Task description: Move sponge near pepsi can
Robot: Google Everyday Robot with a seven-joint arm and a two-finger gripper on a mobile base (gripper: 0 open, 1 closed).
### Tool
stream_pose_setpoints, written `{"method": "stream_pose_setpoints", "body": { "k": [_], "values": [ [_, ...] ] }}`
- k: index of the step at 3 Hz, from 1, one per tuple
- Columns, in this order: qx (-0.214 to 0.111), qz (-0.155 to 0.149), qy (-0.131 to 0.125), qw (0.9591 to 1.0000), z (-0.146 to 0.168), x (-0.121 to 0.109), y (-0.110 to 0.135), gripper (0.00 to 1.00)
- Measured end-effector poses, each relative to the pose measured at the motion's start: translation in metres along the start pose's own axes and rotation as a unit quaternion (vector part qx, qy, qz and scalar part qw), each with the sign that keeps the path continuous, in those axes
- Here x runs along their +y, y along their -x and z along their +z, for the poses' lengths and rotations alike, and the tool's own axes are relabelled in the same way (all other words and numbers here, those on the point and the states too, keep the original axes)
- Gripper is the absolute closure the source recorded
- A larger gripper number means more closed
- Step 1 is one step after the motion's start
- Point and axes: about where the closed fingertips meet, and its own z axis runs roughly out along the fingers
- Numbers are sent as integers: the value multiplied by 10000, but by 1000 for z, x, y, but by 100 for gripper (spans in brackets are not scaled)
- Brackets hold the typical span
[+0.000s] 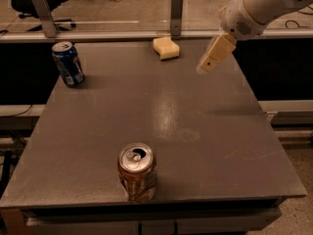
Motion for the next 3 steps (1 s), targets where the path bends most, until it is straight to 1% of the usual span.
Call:
{"method": "stream_pose_setpoints", "body": {
  "k": [1,2,3],
  "values": [
    [-190,217,-64,9996,16,-8,6,0],
    [-575,567,-168,9966,58,-28,21,0],
    [-988,925,-186,9906,107,-50,39,0]
  ]
}}
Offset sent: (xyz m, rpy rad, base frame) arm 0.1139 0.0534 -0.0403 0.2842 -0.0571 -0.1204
